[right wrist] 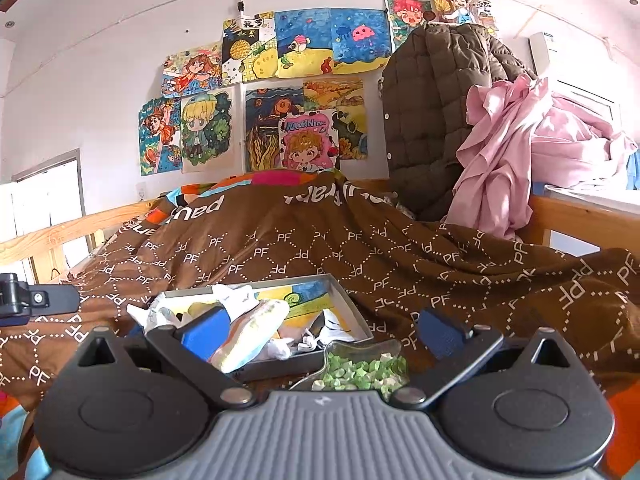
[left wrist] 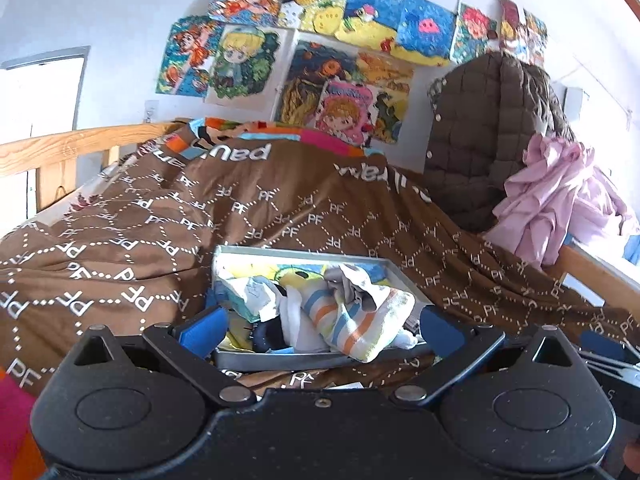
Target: Organize soft objects
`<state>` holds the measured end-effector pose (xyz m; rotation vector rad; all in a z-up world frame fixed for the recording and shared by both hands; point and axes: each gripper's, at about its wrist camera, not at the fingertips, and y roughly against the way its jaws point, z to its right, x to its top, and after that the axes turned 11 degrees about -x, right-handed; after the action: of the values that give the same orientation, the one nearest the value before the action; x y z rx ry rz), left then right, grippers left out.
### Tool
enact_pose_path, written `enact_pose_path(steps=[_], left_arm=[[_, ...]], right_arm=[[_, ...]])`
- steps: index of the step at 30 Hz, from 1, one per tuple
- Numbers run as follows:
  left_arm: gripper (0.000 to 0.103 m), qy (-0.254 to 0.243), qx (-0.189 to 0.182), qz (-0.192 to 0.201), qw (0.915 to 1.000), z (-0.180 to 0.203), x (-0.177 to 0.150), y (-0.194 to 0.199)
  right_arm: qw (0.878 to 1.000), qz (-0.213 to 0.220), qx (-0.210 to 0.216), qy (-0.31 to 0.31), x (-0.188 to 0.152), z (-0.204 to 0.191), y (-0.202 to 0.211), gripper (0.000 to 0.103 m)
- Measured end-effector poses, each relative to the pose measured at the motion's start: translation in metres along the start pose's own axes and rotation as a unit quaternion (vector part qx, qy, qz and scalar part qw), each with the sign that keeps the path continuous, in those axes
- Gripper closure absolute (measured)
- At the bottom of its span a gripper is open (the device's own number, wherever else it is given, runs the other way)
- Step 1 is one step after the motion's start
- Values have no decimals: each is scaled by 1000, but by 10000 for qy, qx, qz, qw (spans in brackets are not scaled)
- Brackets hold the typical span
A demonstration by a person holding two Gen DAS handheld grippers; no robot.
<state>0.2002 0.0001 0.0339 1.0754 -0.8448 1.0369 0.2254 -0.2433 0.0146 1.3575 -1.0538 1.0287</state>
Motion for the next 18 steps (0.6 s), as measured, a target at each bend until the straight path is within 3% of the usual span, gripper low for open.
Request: enact_pose_path(steps=[18], left_arm=[[1,44,425,253,9988,-13,-33,66]], right_arm=[[9987,-380,-14,-338,-23,-2,45,0]])
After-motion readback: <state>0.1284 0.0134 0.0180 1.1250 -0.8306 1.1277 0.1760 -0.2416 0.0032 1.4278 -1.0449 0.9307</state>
